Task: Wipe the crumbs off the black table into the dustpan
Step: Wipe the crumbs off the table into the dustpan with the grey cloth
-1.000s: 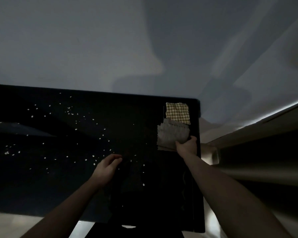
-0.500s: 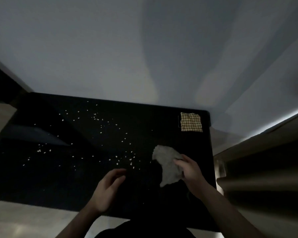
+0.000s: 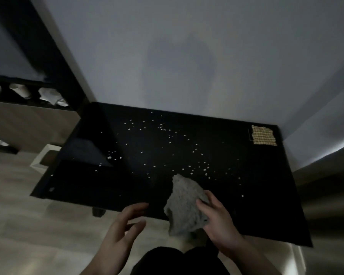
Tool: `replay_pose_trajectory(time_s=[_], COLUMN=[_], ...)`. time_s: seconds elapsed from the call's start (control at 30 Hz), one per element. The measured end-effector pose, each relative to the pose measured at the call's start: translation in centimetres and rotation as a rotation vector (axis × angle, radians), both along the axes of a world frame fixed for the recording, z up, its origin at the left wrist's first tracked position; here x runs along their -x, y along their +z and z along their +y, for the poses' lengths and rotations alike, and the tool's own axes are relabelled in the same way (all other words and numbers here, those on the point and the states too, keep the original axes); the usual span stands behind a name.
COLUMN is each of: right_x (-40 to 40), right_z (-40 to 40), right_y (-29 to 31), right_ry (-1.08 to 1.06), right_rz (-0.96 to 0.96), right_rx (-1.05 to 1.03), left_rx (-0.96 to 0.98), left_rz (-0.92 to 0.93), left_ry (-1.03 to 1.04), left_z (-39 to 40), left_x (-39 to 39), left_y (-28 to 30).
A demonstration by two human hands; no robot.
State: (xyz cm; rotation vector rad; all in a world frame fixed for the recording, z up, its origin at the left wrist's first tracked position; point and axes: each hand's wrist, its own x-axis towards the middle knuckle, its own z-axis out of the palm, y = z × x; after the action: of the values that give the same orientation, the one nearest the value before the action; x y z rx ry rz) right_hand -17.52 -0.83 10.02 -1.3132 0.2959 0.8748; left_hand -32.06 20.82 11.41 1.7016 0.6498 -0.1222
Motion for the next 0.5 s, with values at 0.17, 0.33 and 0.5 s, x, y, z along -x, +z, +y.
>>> replay_pose_trajectory(time_s=[0.17,0.33,0.5], right_x=[5.4,6.3,4.0], right_z=[2.9,3.4,7.4], right_y=[0.0,0.3,-0.5], right_ry=[-0.078,-0.096,-0.13], right_rz=[-0.058,-0.094,-0.155], right_rx=[0.172,0.302,0.308], left_rx=[-0.034,-0.015,0.006], left_rz=[0.037,0.03,-0.028], left_ry=[-0.009,-0.004,-0.026], left_z=[5.2,9.4,12.6], left_x=[4.8,4.5,1.6], left_y=[-0.5,-0.7,-0.4])
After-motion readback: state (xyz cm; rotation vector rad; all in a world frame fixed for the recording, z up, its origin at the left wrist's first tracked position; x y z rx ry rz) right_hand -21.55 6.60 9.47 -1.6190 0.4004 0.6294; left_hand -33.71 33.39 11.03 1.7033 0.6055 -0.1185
